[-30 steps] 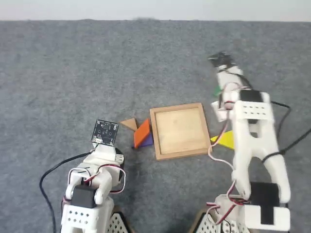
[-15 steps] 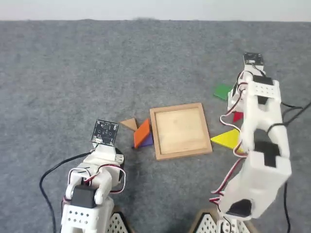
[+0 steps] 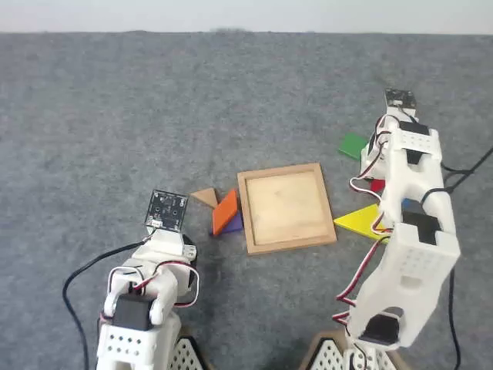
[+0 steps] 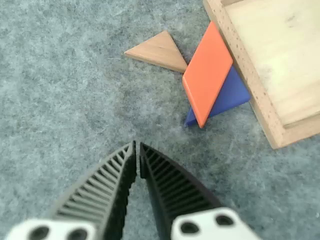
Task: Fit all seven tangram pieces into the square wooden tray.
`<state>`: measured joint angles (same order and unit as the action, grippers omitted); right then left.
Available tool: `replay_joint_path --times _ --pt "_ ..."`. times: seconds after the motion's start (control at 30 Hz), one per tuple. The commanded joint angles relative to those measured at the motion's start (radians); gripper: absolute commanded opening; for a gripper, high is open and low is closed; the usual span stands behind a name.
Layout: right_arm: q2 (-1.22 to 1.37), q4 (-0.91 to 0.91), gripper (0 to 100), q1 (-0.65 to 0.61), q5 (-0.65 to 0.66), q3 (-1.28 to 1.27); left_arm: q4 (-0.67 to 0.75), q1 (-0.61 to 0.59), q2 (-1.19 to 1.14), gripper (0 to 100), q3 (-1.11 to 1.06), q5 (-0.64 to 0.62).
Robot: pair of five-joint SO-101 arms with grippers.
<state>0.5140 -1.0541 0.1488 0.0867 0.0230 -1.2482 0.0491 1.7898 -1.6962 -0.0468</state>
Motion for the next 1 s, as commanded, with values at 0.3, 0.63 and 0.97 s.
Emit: replay_joint_path --times 0.3,0.63,0.97 --pt "0.019 0.008 21.2 0.012 -0.006 0.081 -0.006 0.002 0.012 1 0.013 -0.012" --pt "-0.064 -0.047 20.9 0.012 0.012 0.057 -0.006 0.002 0.012 1 0.013 -0.012" --pt "-0.450 0.085 20.9 -0.071 0.025 -0.307 -0.006 0.002 0.012 1 0.013 -0.012"
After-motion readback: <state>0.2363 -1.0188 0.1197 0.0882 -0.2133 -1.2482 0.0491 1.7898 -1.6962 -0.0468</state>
